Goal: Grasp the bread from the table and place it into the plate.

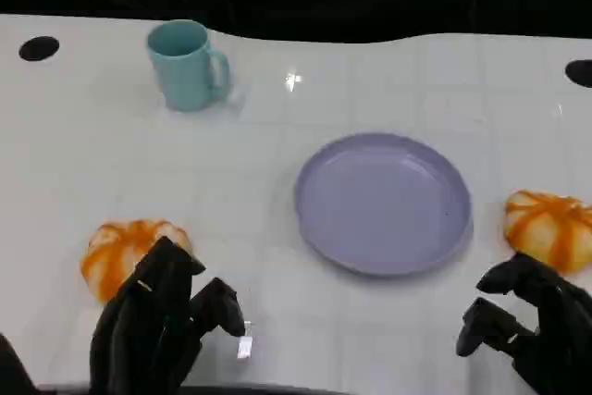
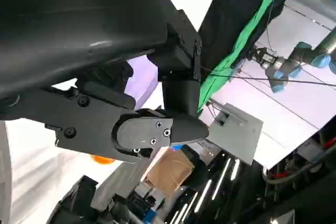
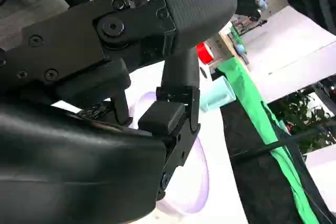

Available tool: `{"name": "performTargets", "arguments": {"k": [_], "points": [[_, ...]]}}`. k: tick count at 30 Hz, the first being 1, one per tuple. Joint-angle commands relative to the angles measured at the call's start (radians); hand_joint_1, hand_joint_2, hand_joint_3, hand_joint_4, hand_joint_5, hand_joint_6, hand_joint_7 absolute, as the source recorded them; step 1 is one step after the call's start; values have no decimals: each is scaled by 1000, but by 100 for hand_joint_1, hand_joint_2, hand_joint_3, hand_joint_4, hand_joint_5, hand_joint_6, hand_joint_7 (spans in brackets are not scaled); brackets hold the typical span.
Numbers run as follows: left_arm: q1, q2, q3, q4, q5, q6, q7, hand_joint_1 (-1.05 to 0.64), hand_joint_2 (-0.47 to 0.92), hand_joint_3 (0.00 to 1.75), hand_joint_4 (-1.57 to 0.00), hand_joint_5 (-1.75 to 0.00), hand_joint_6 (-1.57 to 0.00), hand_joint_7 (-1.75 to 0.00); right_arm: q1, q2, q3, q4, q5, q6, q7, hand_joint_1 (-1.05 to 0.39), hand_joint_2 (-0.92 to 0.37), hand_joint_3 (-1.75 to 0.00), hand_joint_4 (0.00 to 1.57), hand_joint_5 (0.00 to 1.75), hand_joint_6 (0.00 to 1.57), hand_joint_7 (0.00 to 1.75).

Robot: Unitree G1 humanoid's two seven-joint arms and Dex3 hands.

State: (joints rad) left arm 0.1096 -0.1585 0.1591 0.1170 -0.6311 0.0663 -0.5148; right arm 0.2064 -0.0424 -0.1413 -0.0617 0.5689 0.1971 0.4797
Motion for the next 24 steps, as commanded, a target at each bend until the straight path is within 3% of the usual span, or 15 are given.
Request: {"name": "performTargets", "arguments": {"k": [1, 20, 23, 24], "points": [[5, 14, 9, -4, -2, -2, -8, -55, 92, 36, -86, -175, -63, -175, 3, -2, -7, -8, 0, -12, 3, -53, -92, -18, 71, 157, 78, 109], [6, 13, 9, -2, 1, -14, -10, -54, 92, 36, -85, -175, -62, -175, -1, -3, -5, 5, 3, -24, 23, -53, -92, -19, 72, 157, 80, 108], [-4, 34, 6, 8, 11, -30, -45, -55, 92, 37, -80, -175, -56, -174, 0, 0, -4, 4, 1, -29, 21, -54, -92, -19, 72, 156, 80, 108], [-8, 44, 3, 8, 25, -41, -53, -56, 92, 37, -75, -175, -56, -162, 0, 0, -2, 5, -2, -32, 21, -54, -92, -18, 73, 156, 80, 108]]}}
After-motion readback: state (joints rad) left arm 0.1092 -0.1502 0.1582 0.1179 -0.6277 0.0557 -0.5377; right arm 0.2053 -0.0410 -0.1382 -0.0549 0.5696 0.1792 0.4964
